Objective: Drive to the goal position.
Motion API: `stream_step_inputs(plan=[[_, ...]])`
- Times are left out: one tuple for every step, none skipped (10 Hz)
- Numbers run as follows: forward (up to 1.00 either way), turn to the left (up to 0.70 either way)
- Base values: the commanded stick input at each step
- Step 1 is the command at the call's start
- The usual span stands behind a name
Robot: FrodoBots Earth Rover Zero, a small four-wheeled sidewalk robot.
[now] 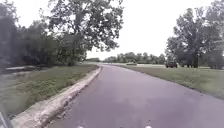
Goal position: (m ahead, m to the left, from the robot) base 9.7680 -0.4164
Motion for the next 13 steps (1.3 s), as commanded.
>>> stream_step_inputs(plan=[[0.70,0.00],[0.70,0.00],[0.70,0.00],[0.70,0.00],[0.70,0.00],[0.70,0.00],[0.70,0.00],[0.70,0.00],[0.70,0.00],[0.70,0.00],[0.70,0.00],[0.70,0.00],[0.70,0.00]])
